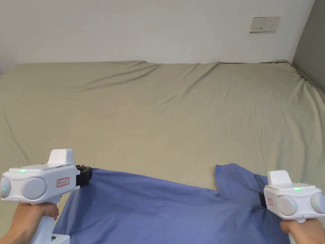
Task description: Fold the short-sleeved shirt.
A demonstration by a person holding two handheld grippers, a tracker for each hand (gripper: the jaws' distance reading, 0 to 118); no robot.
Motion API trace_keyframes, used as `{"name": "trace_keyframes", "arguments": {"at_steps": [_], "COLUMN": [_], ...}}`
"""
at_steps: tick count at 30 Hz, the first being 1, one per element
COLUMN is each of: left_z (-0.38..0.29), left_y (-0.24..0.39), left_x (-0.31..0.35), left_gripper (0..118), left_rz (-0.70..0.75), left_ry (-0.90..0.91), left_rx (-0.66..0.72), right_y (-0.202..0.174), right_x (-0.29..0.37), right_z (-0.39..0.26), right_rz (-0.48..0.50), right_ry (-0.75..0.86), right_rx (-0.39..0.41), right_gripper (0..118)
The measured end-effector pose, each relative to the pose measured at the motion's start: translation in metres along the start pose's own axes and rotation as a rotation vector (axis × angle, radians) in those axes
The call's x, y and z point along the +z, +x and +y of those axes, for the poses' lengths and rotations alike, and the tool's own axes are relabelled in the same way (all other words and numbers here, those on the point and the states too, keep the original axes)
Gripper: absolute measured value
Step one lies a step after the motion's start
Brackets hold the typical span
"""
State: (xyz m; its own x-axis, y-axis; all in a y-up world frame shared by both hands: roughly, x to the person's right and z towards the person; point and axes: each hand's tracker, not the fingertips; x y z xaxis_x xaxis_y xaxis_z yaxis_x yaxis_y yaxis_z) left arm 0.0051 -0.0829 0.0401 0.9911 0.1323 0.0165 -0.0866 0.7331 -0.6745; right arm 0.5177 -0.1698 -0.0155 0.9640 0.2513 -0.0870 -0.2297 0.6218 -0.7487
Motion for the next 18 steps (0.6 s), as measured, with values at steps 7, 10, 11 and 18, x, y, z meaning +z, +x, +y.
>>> {"name": "trace_keyframes", "arguments": {"at_steps": [7,10,11,18], "left_z": [0.036,0.071,0.085,0.173], "left_y": [0.005,0.007,0.009,0.02], "left_x": [0.061,0.095,0.108,0.18], "left_gripper": [1,1,1,1], "left_rz": [0.05,0.058,0.07,0.163], "left_ry": [0.197,0.294,0.332,0.572], "left_rx": [0.036,0.063,0.061,0.051], "right_y": [0.022,0.032,0.034,0.058], "right_x": [0.137,0.177,0.193,0.278], "right_z": [0.05,0.086,0.097,0.178], "right_rz": [-0.015,-0.047,-0.062,-0.116], "right_ry": [0.323,0.481,0.529,0.828], "right_rx": [-0.076,-0.064,-0.052,-0.071], "right_gripper": [3,3,3,3]}}
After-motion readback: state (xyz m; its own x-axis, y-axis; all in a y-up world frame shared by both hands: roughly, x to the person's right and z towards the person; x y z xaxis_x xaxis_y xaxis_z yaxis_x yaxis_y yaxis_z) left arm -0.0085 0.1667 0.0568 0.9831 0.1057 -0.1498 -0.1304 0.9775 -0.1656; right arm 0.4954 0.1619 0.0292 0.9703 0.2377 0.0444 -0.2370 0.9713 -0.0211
